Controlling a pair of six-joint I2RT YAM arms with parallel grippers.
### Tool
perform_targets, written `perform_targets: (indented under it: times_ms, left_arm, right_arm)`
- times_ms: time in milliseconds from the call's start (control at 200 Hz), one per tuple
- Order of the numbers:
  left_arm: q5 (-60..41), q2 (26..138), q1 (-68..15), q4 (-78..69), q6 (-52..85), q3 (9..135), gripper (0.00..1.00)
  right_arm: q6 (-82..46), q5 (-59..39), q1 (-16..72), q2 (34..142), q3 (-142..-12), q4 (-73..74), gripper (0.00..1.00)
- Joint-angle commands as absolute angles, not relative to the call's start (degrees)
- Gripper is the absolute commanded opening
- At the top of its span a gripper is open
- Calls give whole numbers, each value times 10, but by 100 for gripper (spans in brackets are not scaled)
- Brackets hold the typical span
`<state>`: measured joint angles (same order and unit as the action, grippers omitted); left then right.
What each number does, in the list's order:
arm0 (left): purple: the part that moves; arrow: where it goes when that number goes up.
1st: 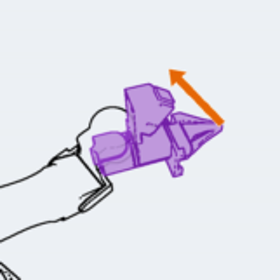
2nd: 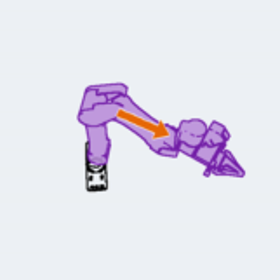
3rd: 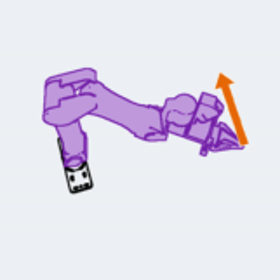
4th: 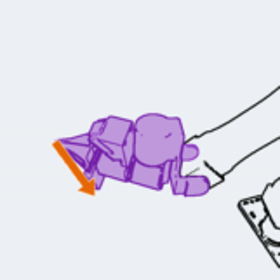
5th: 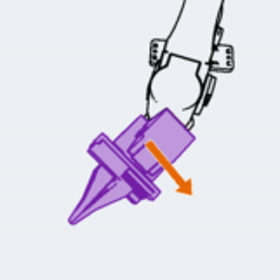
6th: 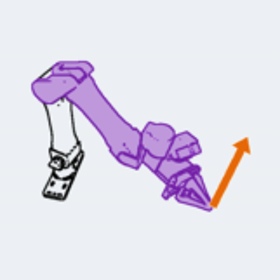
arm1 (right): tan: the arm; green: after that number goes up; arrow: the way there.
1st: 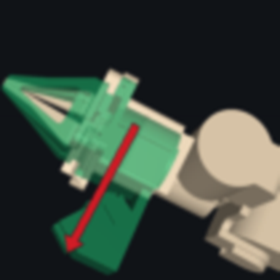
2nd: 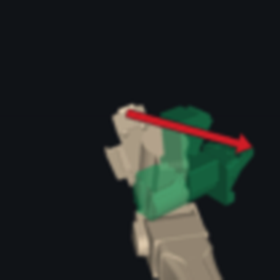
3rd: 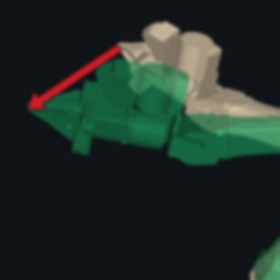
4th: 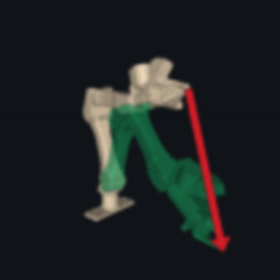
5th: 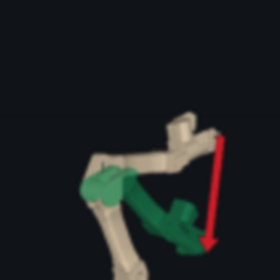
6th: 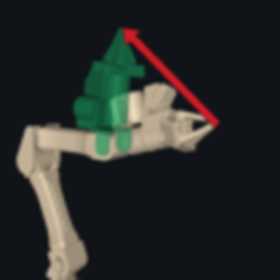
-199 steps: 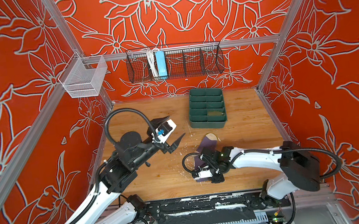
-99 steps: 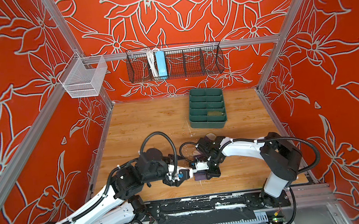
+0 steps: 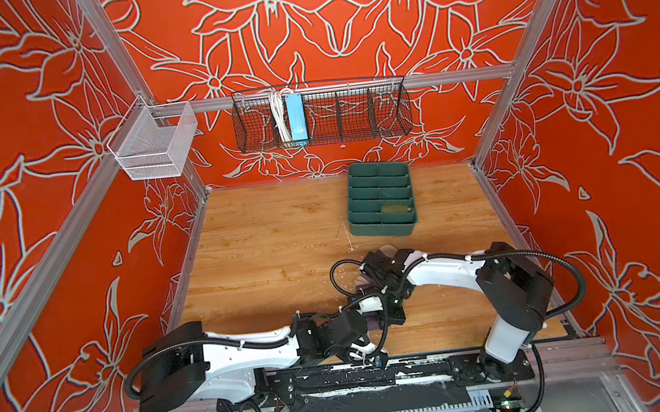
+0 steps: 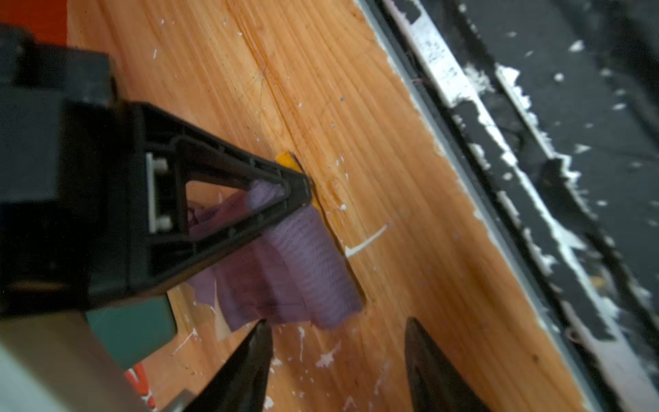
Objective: Roll the socks
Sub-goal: 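Hold the rolled cuff with the right gripper while the left returns to pinch it, then pinch the rolled cuff with the left gripper while the right gripper releases and lifts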
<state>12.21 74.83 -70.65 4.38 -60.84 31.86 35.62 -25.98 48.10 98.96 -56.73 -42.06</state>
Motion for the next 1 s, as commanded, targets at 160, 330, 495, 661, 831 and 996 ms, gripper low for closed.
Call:
perform_targets:
  times_ms: [160, 330, 495, 661, 831, 996]
  left_arm:
    - [185, 839, -705, -27, -526, 363, 51]
    - [252, 888, -704, -44, -467, 378, 39]
    - [299, 941, -705, -58, -413, 386, 28]
    - [334, 969, -705, -76, -398, 386, 8]
    - [327, 948, -705, -42, -396, 386, 0]
    - [283, 903, -706, 65, -386, 409, 0]
  right_arm:
    - [371, -225, 478, 997, -555, -416, 0]
    - [371, -241, 477, 983, -552, -421, 0]
    - [370, -258, 477, 983, -555, -431, 0]
    - [368, -275, 477, 992, -562, -447, 0]
    - [357, -260, 477, 970, -552, -432, 2]
    - [338, -181, 477, 904, -516, -394, 41]
